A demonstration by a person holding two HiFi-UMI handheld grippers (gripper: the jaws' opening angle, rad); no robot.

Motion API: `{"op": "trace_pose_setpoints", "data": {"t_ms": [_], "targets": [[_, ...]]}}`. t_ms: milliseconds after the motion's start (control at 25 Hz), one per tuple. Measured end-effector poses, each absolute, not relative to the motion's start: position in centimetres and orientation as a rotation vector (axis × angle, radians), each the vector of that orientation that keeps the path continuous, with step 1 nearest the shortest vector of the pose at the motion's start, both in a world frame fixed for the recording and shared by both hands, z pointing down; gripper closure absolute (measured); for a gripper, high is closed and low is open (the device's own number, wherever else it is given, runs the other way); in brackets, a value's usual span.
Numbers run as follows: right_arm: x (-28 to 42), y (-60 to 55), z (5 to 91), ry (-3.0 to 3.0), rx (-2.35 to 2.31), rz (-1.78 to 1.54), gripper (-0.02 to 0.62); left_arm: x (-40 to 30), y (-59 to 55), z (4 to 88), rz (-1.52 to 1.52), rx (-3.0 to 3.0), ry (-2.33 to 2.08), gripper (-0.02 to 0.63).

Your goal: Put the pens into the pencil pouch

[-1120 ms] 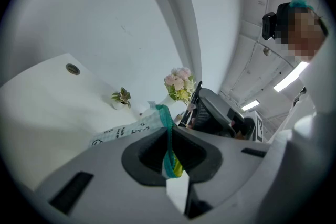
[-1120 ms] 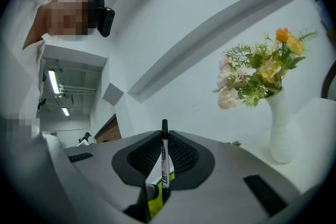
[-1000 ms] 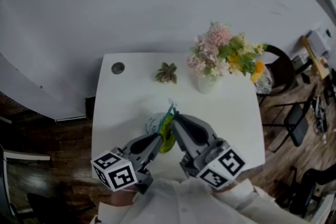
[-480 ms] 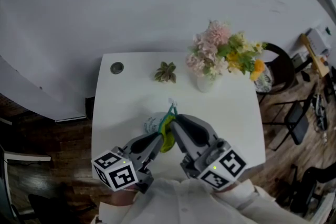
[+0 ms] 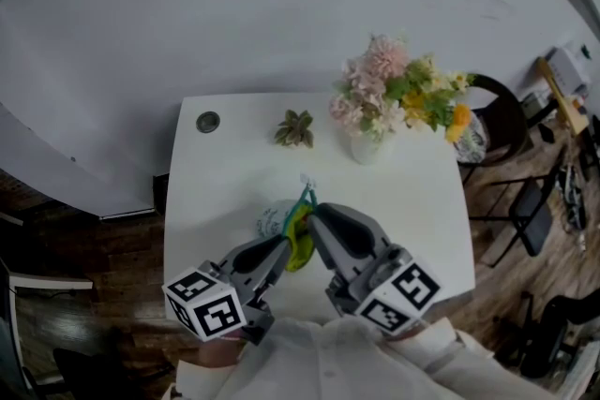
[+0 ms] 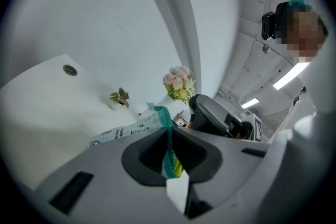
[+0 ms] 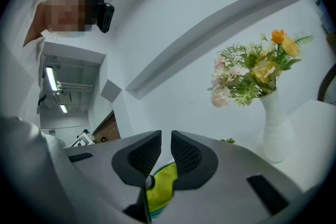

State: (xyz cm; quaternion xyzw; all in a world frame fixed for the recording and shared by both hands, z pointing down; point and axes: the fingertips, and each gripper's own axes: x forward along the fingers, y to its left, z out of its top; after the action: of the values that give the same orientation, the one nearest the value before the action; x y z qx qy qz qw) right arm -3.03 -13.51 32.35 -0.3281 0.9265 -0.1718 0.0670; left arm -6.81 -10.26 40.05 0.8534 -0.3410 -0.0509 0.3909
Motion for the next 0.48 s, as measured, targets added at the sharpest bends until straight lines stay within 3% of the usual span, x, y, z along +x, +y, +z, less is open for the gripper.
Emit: {"op": "trace_pose_setpoints", "data": {"t_ms": [480], "targets": [[-0.8,-14.1,33.6,2.776,-1.030,-0.597,0.554,-8.9,-11.1,37.9,-0.064,2.257,-0.990,0.575]]}}
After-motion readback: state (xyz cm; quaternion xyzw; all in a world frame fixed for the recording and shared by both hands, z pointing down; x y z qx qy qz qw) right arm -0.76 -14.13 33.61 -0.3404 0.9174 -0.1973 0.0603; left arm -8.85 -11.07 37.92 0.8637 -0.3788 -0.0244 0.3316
